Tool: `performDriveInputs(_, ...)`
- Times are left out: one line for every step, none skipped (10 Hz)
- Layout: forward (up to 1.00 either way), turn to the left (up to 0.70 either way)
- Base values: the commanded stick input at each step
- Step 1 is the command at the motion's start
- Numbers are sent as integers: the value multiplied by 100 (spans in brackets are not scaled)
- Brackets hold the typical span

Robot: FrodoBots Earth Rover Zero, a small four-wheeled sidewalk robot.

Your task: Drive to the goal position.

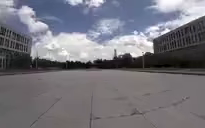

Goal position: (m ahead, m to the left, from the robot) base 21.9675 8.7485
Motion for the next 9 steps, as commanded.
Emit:
performDriveInputs(70, 0)
performDriveInputs(70, 0)
performDriveInputs(70, 0)
performDriveInputs(70, 0)
performDriveInputs(70, 0)
performDriveInputs(70, 0)
performDriveInputs(70, 0)
performDriveInputs(70, 0)
performDriveInputs(70, 0)
